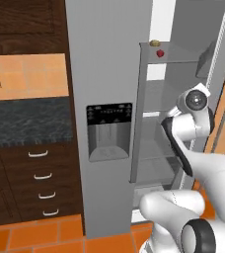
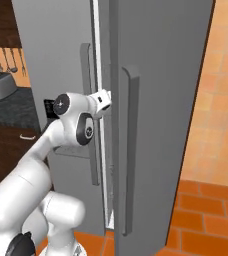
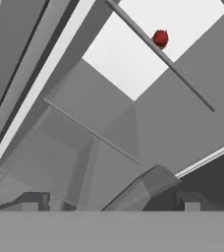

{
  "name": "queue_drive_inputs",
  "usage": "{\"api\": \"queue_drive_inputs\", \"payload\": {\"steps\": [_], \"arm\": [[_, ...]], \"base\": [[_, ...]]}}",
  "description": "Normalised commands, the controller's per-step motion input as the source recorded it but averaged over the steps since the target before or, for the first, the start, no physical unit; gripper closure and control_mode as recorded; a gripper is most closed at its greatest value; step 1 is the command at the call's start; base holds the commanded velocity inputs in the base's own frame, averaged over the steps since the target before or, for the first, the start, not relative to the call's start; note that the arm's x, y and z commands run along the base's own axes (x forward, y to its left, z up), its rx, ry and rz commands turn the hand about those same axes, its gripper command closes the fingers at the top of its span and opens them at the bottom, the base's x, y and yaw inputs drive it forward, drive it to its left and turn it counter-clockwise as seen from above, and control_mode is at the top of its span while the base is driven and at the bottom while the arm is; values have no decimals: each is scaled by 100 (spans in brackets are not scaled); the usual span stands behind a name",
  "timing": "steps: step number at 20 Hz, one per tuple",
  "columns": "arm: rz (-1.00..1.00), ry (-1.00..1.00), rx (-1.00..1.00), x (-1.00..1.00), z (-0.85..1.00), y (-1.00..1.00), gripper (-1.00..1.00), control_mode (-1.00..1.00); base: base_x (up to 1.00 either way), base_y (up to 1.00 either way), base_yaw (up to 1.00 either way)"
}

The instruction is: Take the strawberry from the fridge and place it on top of the pancake, located on the dining counter.

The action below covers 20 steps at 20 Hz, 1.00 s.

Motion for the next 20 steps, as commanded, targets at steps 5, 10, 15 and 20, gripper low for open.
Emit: {"api": "queue_drive_inputs", "payload": {"steps": [5,10,15,20], "arm": [[-7,0,7,-10,29,-100,-100,-100],[-7,0,7,-5,26,-100,-100,-100],[-7,0,8,0,23,-100,-100,-100],[-5,0,9,0,10,-100,-100,-100]], "base": [[0,0,0],[0,0,0],[0,0,0],[0,0,0]]}}
